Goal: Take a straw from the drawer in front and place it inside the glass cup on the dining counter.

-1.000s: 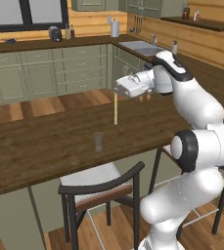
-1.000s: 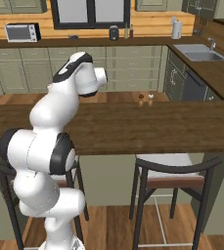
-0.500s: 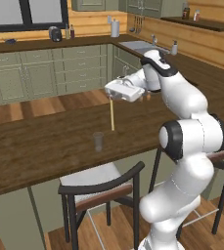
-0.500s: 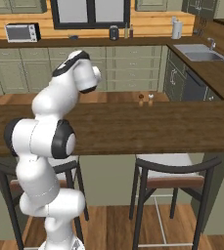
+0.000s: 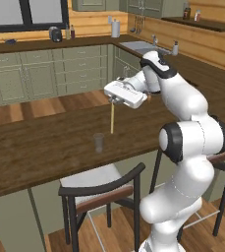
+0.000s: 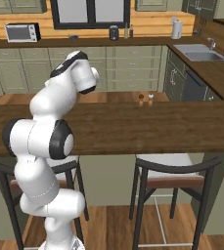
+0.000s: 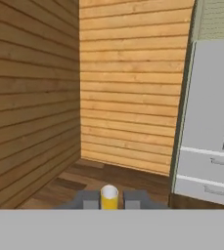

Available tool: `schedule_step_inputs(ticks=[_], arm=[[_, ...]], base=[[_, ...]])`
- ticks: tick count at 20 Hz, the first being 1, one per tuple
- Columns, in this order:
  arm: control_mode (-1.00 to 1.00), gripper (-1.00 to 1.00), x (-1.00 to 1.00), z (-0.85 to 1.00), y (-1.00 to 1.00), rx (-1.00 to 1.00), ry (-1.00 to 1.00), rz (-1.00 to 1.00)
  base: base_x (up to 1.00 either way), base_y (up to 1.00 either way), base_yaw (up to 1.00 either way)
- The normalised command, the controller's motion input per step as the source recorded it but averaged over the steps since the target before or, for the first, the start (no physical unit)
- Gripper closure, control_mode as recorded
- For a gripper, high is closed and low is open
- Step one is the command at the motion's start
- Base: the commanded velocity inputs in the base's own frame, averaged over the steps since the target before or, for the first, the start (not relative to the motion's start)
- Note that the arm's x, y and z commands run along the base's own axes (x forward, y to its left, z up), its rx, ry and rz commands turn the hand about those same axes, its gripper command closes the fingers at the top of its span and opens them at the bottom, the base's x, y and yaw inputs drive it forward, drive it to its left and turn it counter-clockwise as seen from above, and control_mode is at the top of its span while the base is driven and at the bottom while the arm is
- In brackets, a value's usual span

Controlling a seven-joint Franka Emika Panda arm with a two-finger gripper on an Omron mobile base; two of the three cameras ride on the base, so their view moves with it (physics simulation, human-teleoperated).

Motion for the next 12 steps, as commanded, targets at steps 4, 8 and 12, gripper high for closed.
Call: schedule_step_inputs(ticks=[4,8,12], arm=[[-1.0,1.0,0.23,-0.21,0.0,0.06,-0.01,0.05],[-1.0,1.0,0.14,-0.1,0.0,0.01,0.0,0.03],[-1.0,1.0,0.12,-0.1,0.0,0.0,0.0,0.0]], base=[[0.0,0.0,0.0],[0.0,0.0,0.0],[0.0,0.0,0.0]])
